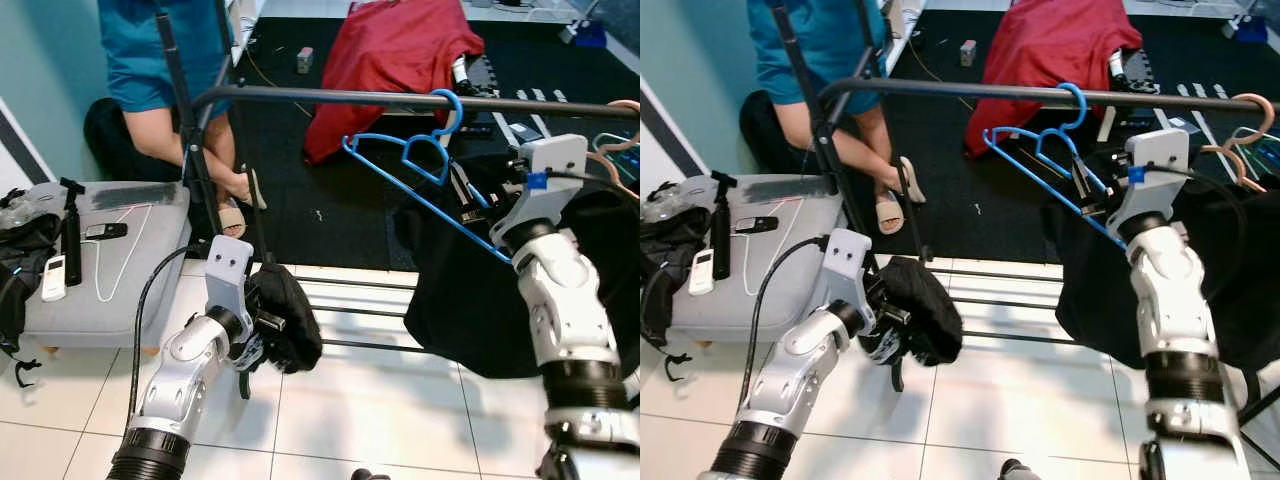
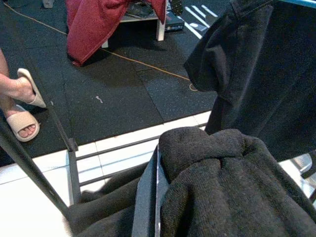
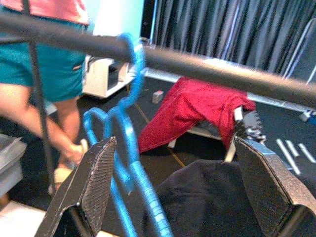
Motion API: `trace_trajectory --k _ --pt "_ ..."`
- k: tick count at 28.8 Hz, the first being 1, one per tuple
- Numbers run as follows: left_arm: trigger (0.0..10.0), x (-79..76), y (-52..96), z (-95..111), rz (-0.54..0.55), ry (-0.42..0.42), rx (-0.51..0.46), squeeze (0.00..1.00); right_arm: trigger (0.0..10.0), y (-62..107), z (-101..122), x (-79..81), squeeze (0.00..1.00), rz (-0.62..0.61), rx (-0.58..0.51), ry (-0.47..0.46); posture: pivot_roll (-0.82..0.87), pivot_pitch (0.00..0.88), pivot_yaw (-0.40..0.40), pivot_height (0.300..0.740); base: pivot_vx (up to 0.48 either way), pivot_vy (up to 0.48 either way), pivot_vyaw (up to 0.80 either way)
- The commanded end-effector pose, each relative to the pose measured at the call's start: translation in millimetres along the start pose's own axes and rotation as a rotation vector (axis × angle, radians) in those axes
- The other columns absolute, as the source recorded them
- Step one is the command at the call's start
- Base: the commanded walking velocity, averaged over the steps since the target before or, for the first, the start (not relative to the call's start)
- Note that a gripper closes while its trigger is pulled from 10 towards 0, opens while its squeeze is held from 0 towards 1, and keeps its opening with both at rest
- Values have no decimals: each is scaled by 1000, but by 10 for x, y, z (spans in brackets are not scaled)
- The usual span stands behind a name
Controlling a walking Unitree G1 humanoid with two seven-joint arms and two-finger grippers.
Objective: Hang hanger
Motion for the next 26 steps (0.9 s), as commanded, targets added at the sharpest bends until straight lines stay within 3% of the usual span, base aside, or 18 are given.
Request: trace_trajectory --k 1,16,26 --pt "10000 25 30 87 -4 -29 -41 0 10000 -4 -32 5 0 20 15 -20 -86 159 29 740 0 0 0" --pt "10000 130 146 187 15 -72 -46 0 10000 -264 12 -132 0 220 133 -146 -53 237 22 740 0 0 0" --pt "10000 149 175 218 23 -76 -50 0 10000 -331 56 -88 0 302 175 -124 -53 251 10 740 0 0 0"
Point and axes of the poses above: a point about 5 cm out from each wrist's last joint towards the gripper, its own y axis pointing back from the gripper into the wrist, its own z axis along the axis of the wrist's last joint, x = y × z, the point moved 4 cm from there along -y, pointing out of the wrist towards the gripper, and after that the axes turned 15 degrees about -y, right-handed, at the moved point
